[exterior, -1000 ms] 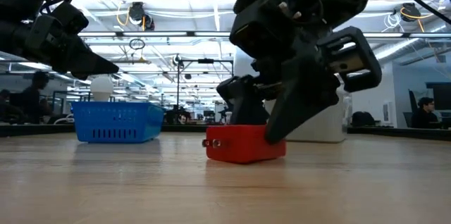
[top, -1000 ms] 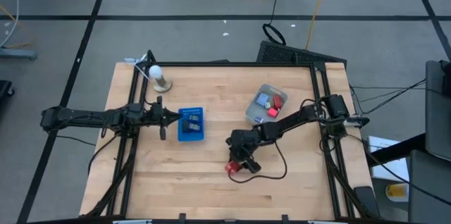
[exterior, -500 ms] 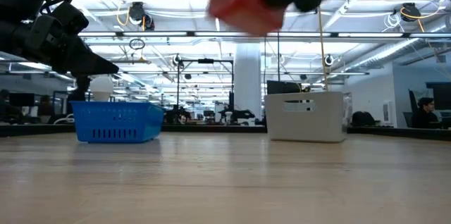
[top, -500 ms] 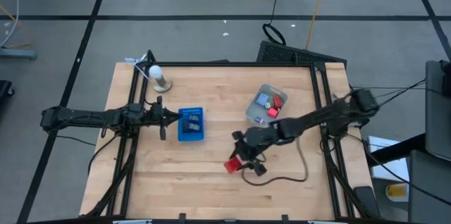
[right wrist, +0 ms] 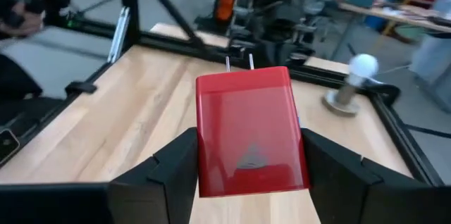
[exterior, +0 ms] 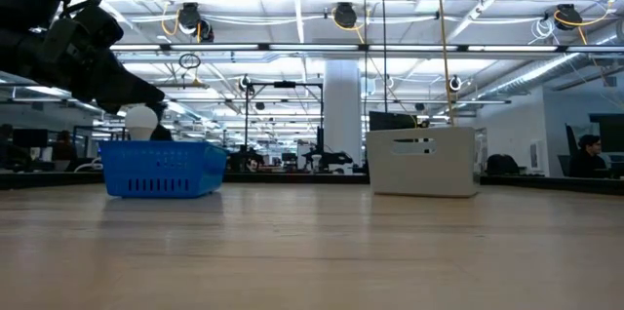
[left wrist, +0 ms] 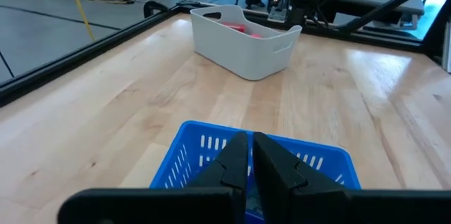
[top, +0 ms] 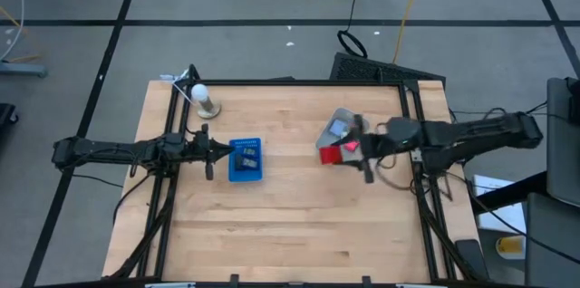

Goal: Pick & Place Office items
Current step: Put the red charger adapter into the gray bin

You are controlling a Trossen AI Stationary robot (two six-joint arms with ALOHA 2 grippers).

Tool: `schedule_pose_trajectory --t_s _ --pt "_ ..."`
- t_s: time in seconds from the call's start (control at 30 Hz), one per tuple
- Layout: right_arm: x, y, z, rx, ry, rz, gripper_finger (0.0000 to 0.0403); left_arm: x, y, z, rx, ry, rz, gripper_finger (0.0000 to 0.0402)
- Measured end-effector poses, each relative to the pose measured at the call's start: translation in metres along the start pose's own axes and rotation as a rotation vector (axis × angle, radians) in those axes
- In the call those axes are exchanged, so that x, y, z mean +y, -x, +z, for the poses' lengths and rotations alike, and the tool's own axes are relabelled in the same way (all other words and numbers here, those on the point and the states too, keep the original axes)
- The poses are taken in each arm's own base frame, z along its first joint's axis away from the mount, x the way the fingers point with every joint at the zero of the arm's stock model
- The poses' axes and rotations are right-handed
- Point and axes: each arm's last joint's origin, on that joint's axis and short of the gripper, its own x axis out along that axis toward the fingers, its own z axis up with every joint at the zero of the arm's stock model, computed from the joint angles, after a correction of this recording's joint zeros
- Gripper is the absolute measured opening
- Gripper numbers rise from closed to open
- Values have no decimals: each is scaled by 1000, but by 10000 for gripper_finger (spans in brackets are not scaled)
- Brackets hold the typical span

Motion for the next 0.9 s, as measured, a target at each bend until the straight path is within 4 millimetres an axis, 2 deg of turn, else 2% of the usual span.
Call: schedule_pose_trajectory --t_s 0.1,0.23,0.4,0.5,0.6,0.9 --pt "-8 18 -24 -24 -43 -61 203 0 0 0 1 11 3 26" --pt "-14 29 -58 -94 -134 -140 203 0 0 0 0 69 4 26" --pt "-13 31 -98 -150 -123 -164 203 0 0 0 0 112 4 26" --pt "-12 33 -111 -235 -110 -175 203 0 0 0 0 112 4 26" --pt "-11 34 -128 -244 -131 -190 203 0 0 0 0 111 4 26" --pt "-15 36 -135 -247 -167 -223 203 0 0 -3 35 72 5 26"
